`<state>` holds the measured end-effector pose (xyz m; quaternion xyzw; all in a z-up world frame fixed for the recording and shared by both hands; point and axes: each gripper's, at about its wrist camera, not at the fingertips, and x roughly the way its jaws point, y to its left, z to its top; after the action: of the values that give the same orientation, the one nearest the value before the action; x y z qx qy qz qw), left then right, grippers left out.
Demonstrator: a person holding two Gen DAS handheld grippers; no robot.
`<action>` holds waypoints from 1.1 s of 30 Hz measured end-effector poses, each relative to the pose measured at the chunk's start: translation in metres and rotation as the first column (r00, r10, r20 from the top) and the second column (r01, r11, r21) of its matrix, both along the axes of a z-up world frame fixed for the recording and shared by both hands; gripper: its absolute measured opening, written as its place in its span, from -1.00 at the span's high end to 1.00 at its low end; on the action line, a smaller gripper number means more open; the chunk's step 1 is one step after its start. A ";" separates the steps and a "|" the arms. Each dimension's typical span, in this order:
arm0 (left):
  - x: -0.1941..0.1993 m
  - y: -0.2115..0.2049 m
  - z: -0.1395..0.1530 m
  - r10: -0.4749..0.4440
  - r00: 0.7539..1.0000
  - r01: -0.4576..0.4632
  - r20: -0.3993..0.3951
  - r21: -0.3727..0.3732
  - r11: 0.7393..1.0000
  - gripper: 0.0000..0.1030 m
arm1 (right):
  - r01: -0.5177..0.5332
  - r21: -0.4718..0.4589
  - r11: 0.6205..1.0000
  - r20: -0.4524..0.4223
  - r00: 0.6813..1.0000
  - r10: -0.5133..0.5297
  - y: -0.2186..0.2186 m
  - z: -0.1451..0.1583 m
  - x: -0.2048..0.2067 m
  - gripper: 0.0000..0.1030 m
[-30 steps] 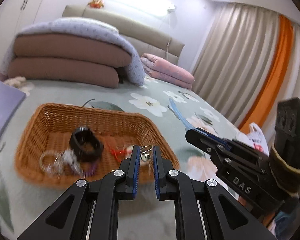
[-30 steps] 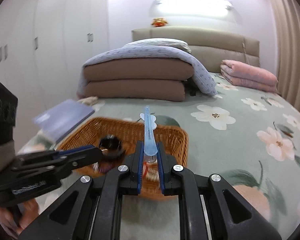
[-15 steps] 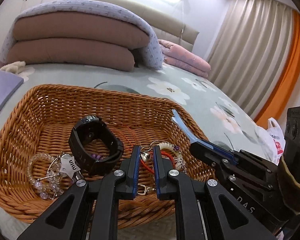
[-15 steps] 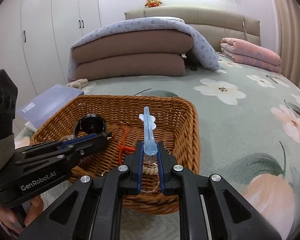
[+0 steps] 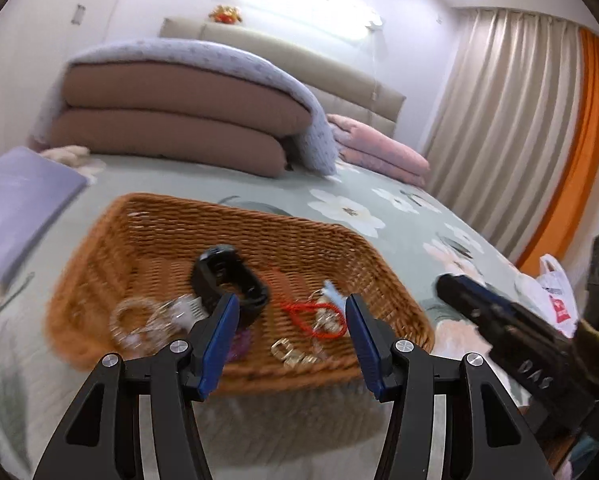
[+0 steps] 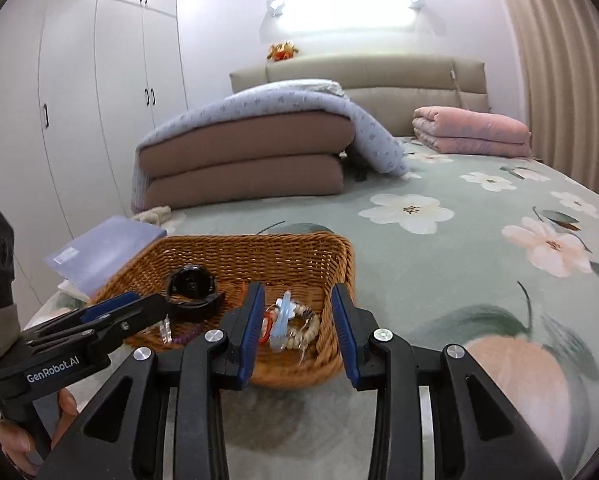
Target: Organize jewelry
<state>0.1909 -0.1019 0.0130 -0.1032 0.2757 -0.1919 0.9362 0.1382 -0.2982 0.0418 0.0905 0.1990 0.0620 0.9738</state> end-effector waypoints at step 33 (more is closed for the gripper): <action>-0.148 0.060 -0.023 0.288 0.947 -0.312 0.144 0.192 0.930 -0.46 | 0.064 -0.106 0.992 0.009 0.998 -0.063 0.045 -0.028 -0.097 -0.25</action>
<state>0.0430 -0.0419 -0.0097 -0.0325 0.2220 -0.0213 0.9743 0.0407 -0.2536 0.0143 0.0449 0.1963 0.0207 0.9793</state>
